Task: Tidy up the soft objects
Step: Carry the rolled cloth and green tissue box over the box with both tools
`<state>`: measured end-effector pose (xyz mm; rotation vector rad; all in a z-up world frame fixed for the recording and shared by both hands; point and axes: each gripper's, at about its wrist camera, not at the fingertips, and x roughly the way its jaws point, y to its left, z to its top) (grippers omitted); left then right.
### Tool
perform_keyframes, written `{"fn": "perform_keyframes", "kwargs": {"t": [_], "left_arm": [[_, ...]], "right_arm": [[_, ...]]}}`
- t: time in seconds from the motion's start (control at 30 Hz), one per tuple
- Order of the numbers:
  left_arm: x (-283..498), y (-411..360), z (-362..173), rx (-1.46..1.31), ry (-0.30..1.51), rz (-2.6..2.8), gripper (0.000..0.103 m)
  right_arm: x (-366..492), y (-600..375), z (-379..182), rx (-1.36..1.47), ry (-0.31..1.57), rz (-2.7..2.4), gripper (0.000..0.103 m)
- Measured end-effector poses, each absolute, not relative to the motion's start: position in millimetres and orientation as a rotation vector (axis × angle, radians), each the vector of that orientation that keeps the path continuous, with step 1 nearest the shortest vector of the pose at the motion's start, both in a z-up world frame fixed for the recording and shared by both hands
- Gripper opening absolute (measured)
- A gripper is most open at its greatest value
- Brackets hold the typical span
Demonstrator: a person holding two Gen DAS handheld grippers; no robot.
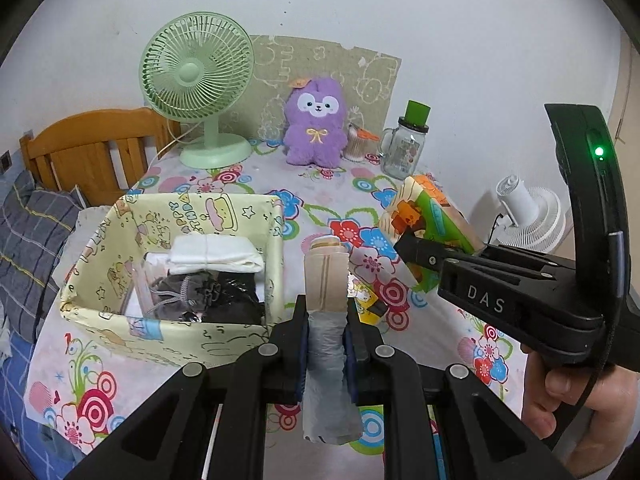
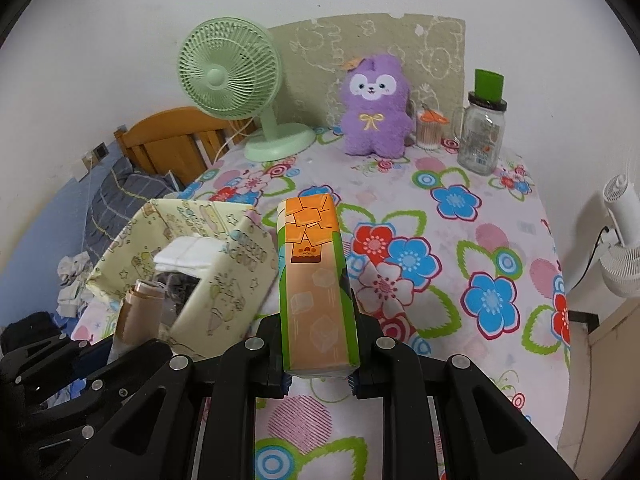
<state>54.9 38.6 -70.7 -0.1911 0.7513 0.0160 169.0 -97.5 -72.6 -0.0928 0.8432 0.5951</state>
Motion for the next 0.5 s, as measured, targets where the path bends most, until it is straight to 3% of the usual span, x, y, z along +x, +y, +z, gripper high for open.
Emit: {"fn": "perform_keyframes", "kwargs": {"t": [0.5], "left_arm": [[46.7,67.2,-61.3,-0.209,0.714,0.053,0.013]], "right_arm": [[158.6,-71.1,-51.4,-0.115,0.809,0.619,0.023]]}}
